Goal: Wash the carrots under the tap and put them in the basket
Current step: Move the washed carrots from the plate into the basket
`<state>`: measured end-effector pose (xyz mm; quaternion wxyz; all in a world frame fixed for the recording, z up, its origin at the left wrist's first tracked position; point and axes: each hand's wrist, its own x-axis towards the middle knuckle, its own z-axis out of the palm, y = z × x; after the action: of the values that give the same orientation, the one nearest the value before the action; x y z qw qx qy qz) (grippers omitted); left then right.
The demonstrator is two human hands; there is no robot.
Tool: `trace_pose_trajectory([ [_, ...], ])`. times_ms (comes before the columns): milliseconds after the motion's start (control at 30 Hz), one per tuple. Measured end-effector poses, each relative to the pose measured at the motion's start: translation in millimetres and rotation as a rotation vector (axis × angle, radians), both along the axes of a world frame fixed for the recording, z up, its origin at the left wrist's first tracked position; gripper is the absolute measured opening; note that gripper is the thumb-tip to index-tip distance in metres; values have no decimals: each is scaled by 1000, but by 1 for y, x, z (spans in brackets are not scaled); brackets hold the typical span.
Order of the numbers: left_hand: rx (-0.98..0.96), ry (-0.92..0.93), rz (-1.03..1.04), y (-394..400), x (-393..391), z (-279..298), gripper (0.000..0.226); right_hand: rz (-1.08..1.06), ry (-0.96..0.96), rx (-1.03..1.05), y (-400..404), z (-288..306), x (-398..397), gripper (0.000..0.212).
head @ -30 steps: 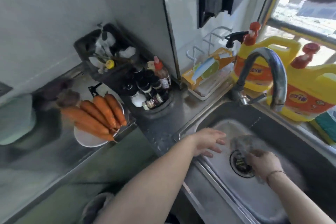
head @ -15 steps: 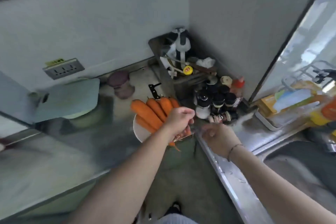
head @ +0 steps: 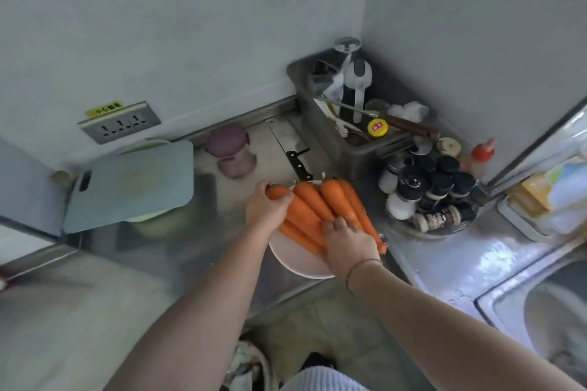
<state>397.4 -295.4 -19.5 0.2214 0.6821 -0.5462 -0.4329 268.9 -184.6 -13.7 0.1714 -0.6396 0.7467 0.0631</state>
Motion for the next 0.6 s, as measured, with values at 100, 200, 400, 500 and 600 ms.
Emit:
trace_pose_trajectory([
  [100, -3, 97, 62, -3, 4, -1, 50, 3, -13, -29, -2, -5, -1, 34],
  [200, -72, 171, 147, -2, 6, 1, 50, 3, -51, -90, 1, -2, -4, 35],
  [400, -274, 401, 245, 24, -33, 28, 22, -165, -440, -126, 31, 20, -34, 30],
  [500, -368, 474, 84, 53, -71, 39, 25, -245, -659, -159, 76, 29, -72, 13],
  [600, -414, 572, -170, 101, -126, 53, 27, -383, -830, -204, 142, 36, -108, 8],
])
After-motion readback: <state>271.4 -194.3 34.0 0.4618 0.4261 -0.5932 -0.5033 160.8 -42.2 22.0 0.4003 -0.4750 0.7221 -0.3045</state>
